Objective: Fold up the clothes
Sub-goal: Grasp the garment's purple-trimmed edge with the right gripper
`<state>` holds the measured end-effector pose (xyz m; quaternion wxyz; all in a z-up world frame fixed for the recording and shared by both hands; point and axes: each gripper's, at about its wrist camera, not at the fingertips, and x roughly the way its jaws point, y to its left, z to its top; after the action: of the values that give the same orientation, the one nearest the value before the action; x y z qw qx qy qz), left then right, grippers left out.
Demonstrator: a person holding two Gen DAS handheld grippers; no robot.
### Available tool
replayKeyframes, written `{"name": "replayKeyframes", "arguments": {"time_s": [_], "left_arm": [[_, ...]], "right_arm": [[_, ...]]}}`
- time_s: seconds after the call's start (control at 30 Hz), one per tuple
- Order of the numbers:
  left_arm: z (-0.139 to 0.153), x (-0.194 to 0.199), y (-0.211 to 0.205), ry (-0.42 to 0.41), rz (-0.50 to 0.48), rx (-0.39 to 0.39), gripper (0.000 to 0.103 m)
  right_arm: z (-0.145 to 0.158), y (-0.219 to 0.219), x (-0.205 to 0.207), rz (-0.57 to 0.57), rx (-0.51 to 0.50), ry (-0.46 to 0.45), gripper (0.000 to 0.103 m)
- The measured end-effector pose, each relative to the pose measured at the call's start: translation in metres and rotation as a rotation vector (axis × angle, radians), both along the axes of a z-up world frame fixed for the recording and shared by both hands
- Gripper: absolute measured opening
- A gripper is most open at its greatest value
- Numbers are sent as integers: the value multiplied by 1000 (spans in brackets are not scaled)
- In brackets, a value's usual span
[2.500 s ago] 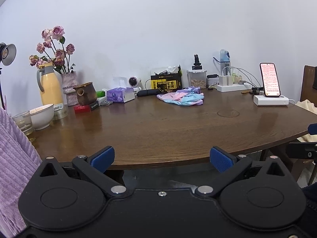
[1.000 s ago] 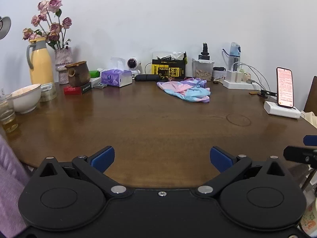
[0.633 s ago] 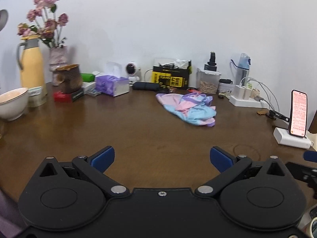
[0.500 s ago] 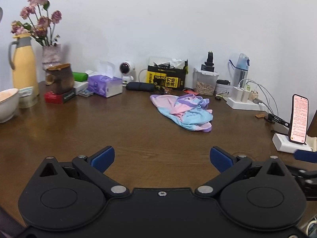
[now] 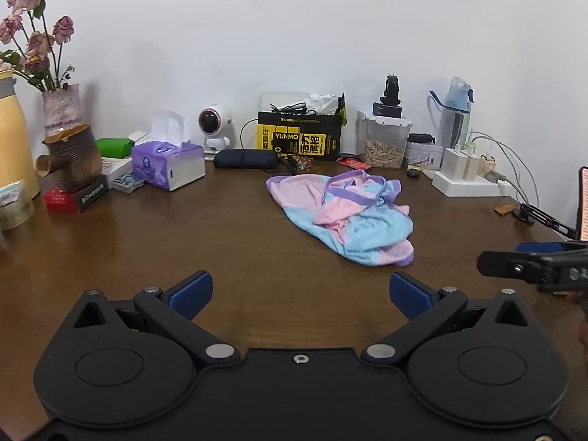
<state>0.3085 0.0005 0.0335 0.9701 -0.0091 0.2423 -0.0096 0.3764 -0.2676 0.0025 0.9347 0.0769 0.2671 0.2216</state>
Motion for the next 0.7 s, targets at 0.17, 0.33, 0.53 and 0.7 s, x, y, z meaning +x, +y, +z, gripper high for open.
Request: {"name": "replayKeyframes", "arguments": {"time_s": [0.17,0.33,0.53,0.7], "left_arm": [[-3,29,-5,16,12,3,103],[-9,43,-10,27,22,-3,103],[-3,42,-17,26,-1,-45,103],[3,27,-26,-31,-36,6,103]], "right_arm": [[0,6,44,21,39,-3,102],[-4,14,120,14,110,68,101],[-22,23,201,-57,144,191,34],[-27,24,208,-33,163,200,6]]}}
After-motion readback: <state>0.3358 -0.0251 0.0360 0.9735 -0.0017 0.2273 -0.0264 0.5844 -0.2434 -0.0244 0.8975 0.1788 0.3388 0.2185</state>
